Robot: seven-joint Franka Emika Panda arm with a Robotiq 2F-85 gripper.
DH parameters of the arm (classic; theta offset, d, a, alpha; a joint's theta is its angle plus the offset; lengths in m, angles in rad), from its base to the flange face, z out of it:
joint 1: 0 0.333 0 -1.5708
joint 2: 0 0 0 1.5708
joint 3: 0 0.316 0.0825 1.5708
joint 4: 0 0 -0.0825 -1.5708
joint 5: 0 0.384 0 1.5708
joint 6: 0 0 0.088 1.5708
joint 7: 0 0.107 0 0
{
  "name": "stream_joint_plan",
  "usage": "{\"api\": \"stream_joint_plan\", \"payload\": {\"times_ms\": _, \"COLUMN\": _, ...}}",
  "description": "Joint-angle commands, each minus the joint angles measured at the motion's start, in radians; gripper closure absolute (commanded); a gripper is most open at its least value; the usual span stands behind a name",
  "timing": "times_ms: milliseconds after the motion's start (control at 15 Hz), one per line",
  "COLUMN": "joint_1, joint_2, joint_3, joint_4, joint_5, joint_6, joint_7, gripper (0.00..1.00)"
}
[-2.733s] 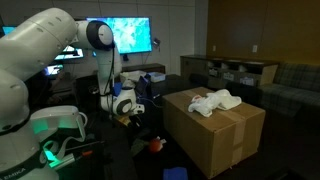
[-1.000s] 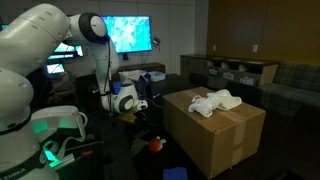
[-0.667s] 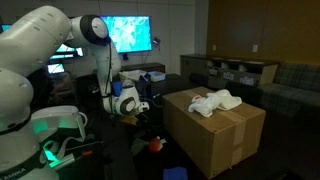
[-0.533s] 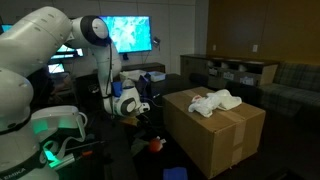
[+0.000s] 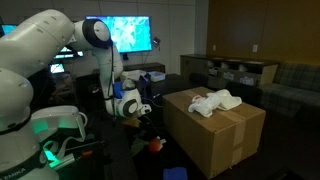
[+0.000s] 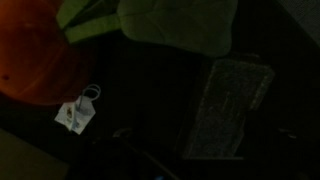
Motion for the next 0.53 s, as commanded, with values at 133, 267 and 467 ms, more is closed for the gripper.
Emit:
{"api": "stream_joint_plan", "payload": {"times_ms": 133, "joint_1": -0.013, "joint_2": 0.023, "joint_3": -0.006, "joint_4": 0.044, "joint_5": -0.032, "joint_6": -0.035, "joint_7": -0.007, "gripper": 0.0}}
{"api": "stream_joint_plan", "payload": {"times_ms": 267, "joint_1": -0.021, "joint_2": 0.023, "joint_3": 0.0, "joint_4": 0.049, "joint_5": -0.035, "joint_6": -0.045, "joint_7": -0.006, "gripper": 0.0}}
{"api": "stream_joint_plan", "payload": {"times_ms": 467, "joint_1": -0.024, "joint_2": 0.019, "joint_3": 0.001, "joint_4": 0.055, "joint_5": -0.039, "joint_6": -0.058, "joint_7": -0.002, "gripper": 0.0}}
